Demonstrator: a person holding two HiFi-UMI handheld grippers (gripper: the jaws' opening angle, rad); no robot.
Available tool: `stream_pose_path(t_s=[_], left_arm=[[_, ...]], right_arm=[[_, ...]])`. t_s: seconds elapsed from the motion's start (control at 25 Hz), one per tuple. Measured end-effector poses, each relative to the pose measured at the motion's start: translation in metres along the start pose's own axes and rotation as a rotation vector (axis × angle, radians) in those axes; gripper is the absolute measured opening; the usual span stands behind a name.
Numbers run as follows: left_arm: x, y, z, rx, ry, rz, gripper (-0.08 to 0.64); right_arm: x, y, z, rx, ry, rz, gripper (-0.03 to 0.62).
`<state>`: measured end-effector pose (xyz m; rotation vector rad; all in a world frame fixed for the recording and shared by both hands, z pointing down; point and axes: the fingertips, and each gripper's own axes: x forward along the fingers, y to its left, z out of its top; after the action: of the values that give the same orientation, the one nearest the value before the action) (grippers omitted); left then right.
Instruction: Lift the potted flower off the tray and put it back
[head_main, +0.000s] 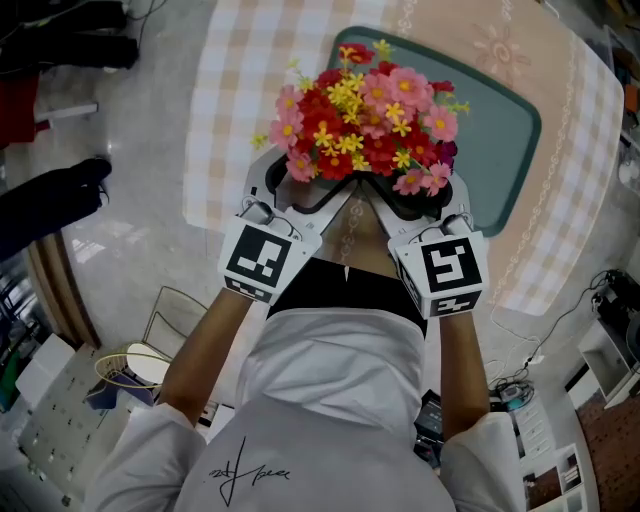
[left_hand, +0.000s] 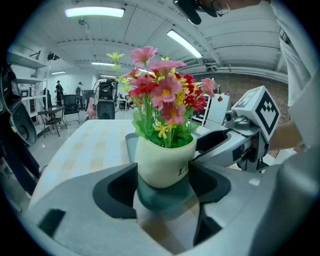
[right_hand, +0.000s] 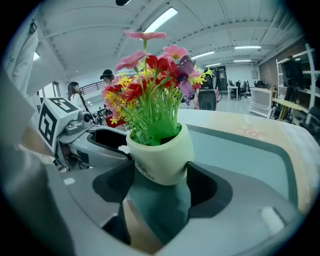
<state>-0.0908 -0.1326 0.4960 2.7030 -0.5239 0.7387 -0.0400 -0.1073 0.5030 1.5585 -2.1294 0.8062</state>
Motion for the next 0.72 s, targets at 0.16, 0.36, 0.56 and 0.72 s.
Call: stream_pose_path(t_s=[0.16,0.36,0.56,0.72], left_arm=[[0.003,0.003,0.003,0.020,-0.006,-0.004,0.314],[0.004,0.003,0.004,0.061,-0.012,-0.023,0.318],[0.006,0.000,0.006,0.101,-0.012,-0.057,0.305],[0.006,0.000,0.006,0.136,-0.013,-0.061,0.302]], right_arm=[[0.005,-0.001,-0.001,-0.036,0.008,0.005,0.351],[0.009,-0.001,0.002,-0.110,-0.012,0.019,0.371],[0.011,-0.004,0.002,-0.100,-0.007,0.016,0.362],[0.012,-0.005,0.005,-0.134,-0.030,0.014,0.357]])
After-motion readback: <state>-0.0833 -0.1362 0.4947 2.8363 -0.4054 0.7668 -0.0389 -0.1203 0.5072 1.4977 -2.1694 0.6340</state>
